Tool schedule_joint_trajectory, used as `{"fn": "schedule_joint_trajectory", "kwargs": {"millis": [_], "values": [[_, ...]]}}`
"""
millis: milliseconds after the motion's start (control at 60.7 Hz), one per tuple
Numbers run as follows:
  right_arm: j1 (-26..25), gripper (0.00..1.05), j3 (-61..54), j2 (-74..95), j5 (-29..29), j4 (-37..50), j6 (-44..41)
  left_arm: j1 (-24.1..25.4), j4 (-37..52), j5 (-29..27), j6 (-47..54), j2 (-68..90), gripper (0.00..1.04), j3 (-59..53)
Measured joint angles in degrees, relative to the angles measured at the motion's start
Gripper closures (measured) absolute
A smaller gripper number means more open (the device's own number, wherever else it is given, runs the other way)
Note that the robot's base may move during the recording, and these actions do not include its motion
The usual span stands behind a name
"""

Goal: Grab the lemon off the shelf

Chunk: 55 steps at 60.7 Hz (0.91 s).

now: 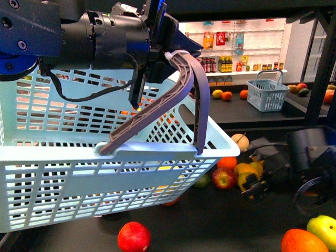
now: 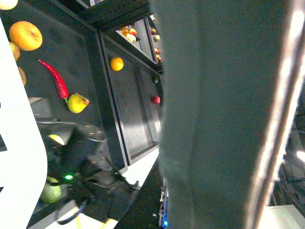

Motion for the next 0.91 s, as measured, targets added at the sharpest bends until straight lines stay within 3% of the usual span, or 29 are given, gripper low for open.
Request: {"fn": "schedule_joint_trajectory", "kwargs": {"millis": [231, 428, 659, 906], "values": [[-6.2, 0.6, -16.6, -20.0, -2.7, 1.7, 5.5, 0.0, 0.0, 0.0, 0.0, 0.0, 0.99, 0.0], [-6.2, 0.6, -20.7, -33.2, -5.4, 0.3, 13.2, 0.0, 0.0, 0.0, 0.0, 0.0, 0.99, 0.0], [0.7, 0.6, -20.8, -44.0, -7.4, -1.7, 27.5, 0.0, 0.0, 0.0, 0.0, 0.0, 0.99, 0.0], [9.7, 0.6, -22.3, -44.1, -6.3, -1.8, 33.5, 0.0, 0.0, 0.0, 0.0, 0.0, 0.99, 0.0]]}}
